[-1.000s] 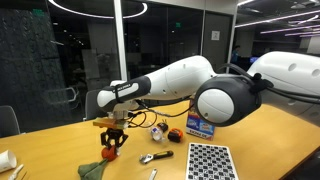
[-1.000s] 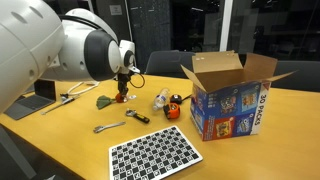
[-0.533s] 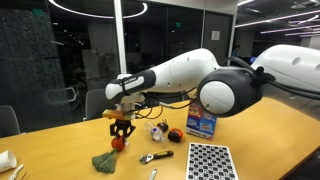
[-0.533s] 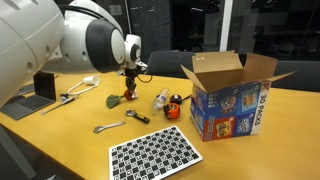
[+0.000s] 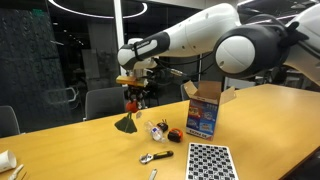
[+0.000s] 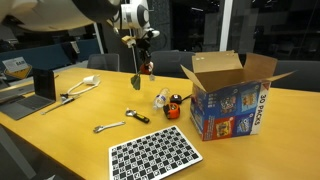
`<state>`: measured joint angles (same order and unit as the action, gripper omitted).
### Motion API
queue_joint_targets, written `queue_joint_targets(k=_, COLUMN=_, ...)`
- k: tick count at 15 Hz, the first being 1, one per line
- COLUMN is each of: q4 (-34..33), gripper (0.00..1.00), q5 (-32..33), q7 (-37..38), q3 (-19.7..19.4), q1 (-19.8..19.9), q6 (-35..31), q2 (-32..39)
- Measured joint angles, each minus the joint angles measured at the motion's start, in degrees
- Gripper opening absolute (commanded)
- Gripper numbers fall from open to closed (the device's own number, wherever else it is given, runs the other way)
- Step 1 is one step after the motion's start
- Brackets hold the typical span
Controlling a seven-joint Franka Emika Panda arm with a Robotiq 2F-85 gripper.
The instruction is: Put the plush toy in the box
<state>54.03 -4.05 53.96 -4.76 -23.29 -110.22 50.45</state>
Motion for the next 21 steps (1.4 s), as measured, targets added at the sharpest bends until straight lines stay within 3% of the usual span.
queue_joint_targets(k=9, q4=14.38, gripper=0.17, q5=13.36, q7=1.24, q3=-8.31, q1=-0.79, q6=-0.66, q2=-22.33)
queue_joint_targets(k=16, q4=28.24, gripper=0.17, q5=32.02, q7=1.84, q3=-12.57, q1=-1.93, q6=13.42, q2=-40.52)
queue_joint_targets(k=19, q4=35.63, gripper=0.17, q5=39.22, q7=2.65, q3=-7.42, q1=2.99, q6=18.80, q2=-48.78)
queue_joint_targets(k=21, q4=41.72, gripper=0.17, q5=41.14, q7=2.94, q3=-4.18, q1=7.64, q6=18.82, q2=-54.43)
